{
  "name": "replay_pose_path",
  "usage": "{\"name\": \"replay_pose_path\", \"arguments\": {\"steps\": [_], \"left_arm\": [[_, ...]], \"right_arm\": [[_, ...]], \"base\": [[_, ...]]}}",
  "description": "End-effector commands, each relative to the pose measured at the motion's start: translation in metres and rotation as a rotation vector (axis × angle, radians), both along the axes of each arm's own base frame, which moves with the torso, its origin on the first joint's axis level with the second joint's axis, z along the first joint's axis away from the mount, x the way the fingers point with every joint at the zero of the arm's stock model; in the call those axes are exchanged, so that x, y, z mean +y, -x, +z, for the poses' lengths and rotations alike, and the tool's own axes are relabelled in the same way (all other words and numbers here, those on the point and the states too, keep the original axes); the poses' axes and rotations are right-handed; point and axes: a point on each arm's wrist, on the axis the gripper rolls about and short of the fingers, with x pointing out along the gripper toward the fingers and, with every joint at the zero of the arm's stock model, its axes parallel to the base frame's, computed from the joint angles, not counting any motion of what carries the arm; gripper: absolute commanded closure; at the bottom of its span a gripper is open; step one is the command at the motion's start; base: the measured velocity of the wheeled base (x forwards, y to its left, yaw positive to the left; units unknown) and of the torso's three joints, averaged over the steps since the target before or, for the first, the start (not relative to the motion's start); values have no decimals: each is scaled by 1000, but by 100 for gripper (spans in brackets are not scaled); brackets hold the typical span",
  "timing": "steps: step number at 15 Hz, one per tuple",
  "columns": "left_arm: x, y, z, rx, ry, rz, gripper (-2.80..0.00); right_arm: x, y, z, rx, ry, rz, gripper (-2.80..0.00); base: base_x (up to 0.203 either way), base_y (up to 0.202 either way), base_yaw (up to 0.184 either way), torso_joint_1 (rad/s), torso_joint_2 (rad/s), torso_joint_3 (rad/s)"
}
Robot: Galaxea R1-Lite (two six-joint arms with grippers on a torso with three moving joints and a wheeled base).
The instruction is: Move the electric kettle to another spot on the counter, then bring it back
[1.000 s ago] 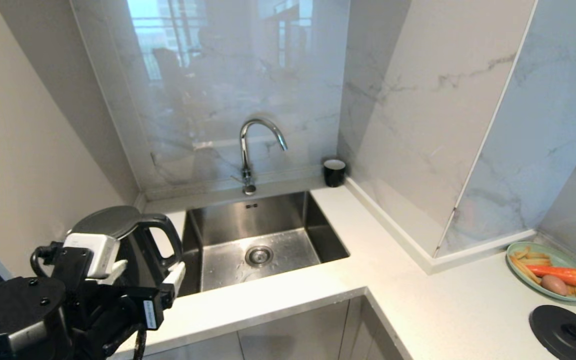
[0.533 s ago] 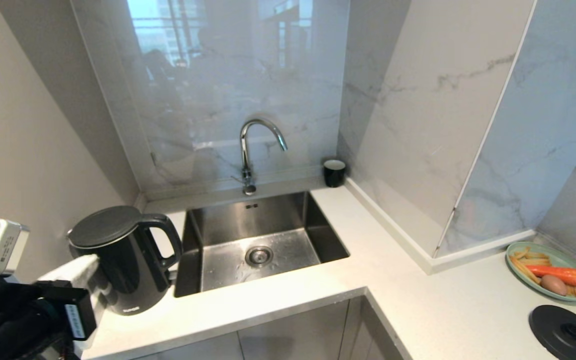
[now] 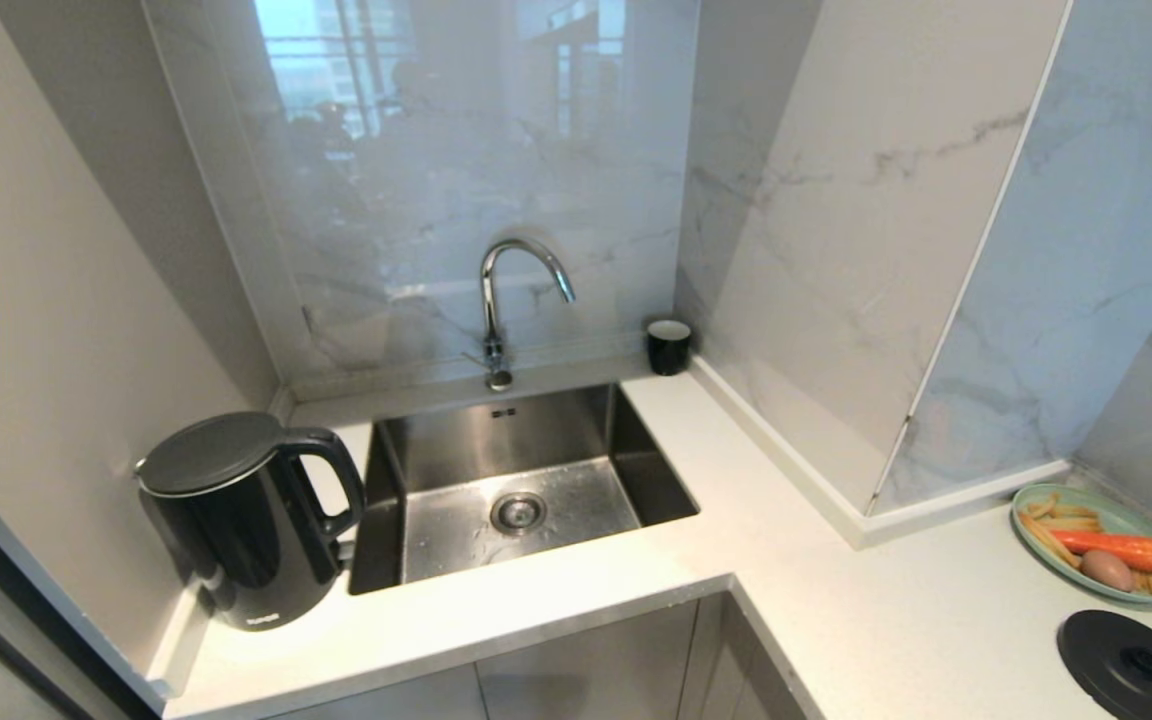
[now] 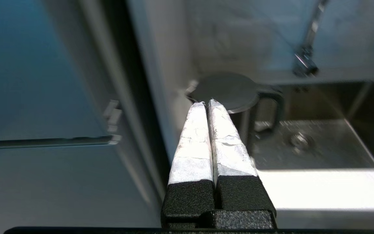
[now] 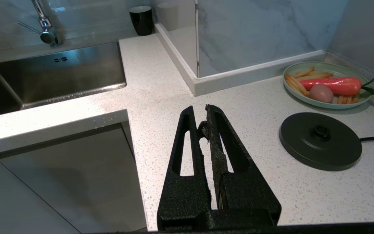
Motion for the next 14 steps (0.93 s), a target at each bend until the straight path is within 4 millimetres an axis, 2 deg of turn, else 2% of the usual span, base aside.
{"name": "replay_pose_path", "arguments": {"steps": [1,4,7,9,10,14], "left_arm": [[12,34,5,-131,-7,104,0],[15,62,-6,-182,-110,209,0],[13,74,-22,-185,-155,324,0],[10,79,-35,-204,-177,314,0],[10,80,-46,-202,-179,293,0],[6,61,-134,-52,-181,24,0]], "right_arm": [[0,0,0,0,0,1,0],[0,0,0,-1,-1,0,0],[0,0,0,-1,-1,2,0],[0,0,0,1,-1,0,0],[0,0,0,-1,-1,0,0],[0,0,0,-1,-1,0,0]], "base": [[0,0,0,0,0,0],[0,0,0,0,0,0],[0,0,0,0,0,0],[0,0,0,0,0,0],[0,0,0,0,0,0],[0,0,0,0,0,0]]}}
